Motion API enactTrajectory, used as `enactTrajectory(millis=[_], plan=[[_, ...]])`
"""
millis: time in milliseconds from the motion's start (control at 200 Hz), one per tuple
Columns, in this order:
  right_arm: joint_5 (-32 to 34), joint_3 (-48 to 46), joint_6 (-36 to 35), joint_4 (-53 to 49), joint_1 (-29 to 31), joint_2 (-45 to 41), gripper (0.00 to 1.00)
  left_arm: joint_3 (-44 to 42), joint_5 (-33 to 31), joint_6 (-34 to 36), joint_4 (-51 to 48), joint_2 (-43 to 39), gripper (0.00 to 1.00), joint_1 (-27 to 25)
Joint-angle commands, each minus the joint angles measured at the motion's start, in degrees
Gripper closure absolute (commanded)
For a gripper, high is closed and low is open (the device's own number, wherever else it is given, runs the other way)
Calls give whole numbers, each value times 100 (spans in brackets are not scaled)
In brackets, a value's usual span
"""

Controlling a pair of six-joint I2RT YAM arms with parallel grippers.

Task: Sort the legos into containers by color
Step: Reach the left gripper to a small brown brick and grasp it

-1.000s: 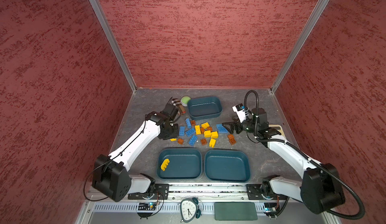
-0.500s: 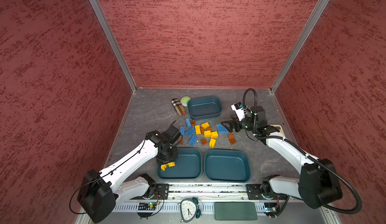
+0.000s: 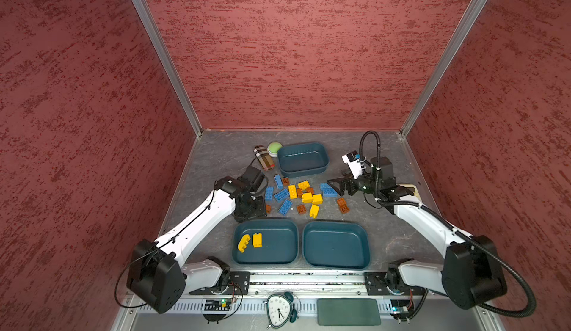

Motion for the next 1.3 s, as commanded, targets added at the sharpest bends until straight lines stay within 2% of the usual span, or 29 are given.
enactTrajectory(millis=[0, 105, 235, 341, 496, 681, 957, 1298], plan=[[-41, 11, -56, 66, 24, -162, 1, 457, -55, 655, 353, 519, 35, 129], [25, -72, -13, 66, 25, -283, 1, 719, -22, 727, 571, 1043, 34, 220], [82, -169, 80, 153, 16, -395, 1, 652, 356, 300, 1220, 1337, 34, 262], [76, -173, 127, 234, 16, -366, 1, 497, 110, -413, 1527, 1522, 34, 257], [29, -130, 76, 233, 15, -281, 1, 433, -504, -1723, 1420, 1681, 34, 91], [-58, -140, 90, 327, 15, -159, 1, 264, -711, -2589, 1452, 1831, 37, -57], [-68, -201, 81, 338, 16, -154, 1, 299, -708, -2784, 1680, 2303, 43, -115], [-151, -228, 59, 246, 16, -235, 1, 210, -592, -2748, 1925, 2613, 60, -134]])
